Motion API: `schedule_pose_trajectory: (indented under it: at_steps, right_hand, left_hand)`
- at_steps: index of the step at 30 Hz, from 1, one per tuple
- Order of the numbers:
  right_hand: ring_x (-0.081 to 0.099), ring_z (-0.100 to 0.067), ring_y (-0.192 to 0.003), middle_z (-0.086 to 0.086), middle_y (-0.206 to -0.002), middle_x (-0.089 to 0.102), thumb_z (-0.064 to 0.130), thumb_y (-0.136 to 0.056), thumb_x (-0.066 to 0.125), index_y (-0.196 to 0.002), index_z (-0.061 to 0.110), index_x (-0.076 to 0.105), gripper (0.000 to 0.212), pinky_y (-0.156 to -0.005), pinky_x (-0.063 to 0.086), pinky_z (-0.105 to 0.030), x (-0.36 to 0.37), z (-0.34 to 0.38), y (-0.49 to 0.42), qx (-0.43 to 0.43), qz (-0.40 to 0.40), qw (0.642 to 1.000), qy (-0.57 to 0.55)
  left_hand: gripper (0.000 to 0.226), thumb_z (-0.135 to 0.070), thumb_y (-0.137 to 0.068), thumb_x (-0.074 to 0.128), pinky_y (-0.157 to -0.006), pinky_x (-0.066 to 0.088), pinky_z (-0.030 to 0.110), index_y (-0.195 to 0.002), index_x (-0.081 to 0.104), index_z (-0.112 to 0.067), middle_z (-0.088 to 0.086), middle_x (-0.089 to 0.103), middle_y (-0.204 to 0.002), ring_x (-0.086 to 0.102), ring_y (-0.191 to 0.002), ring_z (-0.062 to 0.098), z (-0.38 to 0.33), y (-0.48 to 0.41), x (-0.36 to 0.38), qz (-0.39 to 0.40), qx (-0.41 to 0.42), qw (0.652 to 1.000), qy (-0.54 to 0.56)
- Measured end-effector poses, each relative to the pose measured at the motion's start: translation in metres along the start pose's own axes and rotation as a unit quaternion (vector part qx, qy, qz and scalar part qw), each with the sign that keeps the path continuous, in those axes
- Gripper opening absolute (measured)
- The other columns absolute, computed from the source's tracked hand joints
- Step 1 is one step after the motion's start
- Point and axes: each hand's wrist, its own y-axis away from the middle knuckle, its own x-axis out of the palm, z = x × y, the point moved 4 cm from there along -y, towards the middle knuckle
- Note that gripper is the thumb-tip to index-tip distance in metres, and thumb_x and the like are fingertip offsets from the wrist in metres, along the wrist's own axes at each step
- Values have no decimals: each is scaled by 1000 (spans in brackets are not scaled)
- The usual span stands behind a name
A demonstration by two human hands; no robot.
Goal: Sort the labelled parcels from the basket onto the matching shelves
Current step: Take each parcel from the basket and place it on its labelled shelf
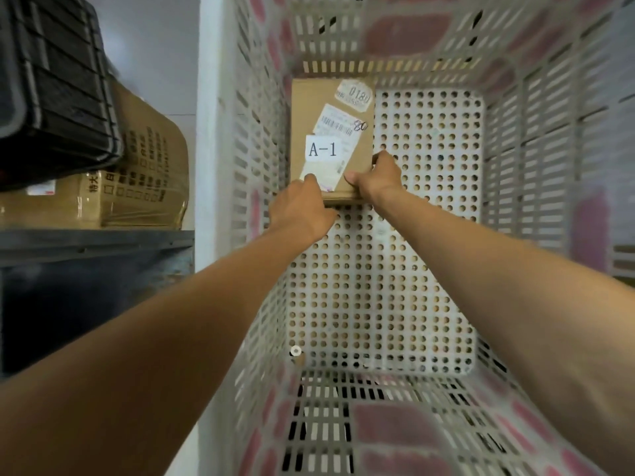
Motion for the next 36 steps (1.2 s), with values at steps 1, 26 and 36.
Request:
schedule_pose_trajectory:
  at_steps: [1,26,36]
  right_hand:
    - [54,-28,-117,-14,-132,53,14,-86,70,-126,5,45,49,-94,47,-33,-5,-6,4,9,-2,1000,1]
    - [52,-16,-117,4,-124,56,-17,-65,74,-146,22,24,103,-105,44,-41,-54,-140,76,41,101,988,-105]
    - [53,-17,-117,0,-129,56,-14,-67,74,-148,23,23,102,-103,45,-41,-93,-80,136,-36,55,991,-116]
  left_hand:
    - [39,-27,-87,62,-75,46,36,-121,49,-12,9,57,-115,56,-100,28,-1,2,1,2,-7,1000,8]
    - [105,3,-77,73,-104,44,44,-152,8,-34,0,48,-140,50,-124,21,-6,41,128,135,-75,885,438]
    - [97,1,-79,71,-98,47,39,-150,17,-36,3,50,-135,51,-108,16,-28,89,40,60,-23,904,423]
